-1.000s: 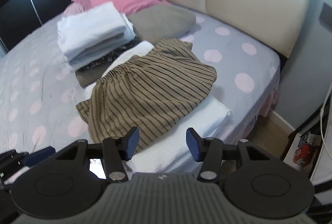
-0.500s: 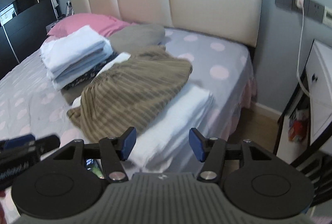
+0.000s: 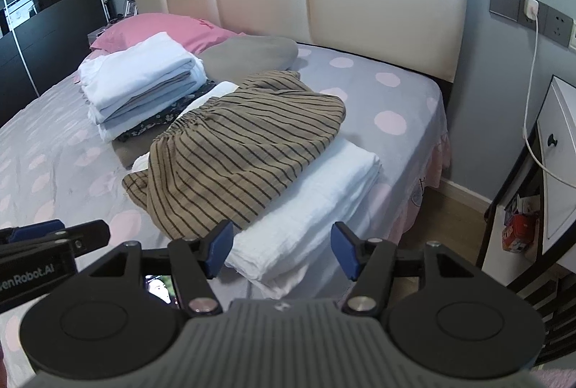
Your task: Fold clothes
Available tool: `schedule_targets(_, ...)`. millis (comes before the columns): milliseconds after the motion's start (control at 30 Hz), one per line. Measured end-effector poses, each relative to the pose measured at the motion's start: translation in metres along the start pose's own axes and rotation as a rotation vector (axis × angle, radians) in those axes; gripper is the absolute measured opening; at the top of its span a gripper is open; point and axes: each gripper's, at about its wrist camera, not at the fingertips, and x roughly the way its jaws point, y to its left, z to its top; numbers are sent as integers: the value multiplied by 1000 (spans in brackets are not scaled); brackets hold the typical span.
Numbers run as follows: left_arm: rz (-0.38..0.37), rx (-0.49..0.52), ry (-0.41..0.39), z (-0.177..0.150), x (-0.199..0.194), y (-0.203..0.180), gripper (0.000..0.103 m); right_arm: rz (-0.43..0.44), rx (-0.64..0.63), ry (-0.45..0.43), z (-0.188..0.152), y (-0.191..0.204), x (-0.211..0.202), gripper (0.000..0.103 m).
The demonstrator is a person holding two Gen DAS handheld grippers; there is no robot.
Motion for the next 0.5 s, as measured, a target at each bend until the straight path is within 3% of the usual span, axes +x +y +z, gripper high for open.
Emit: schedule_targets(500,7,17,-24,-1,0,-3,50,30,-14,-32,2,7,-5,65)
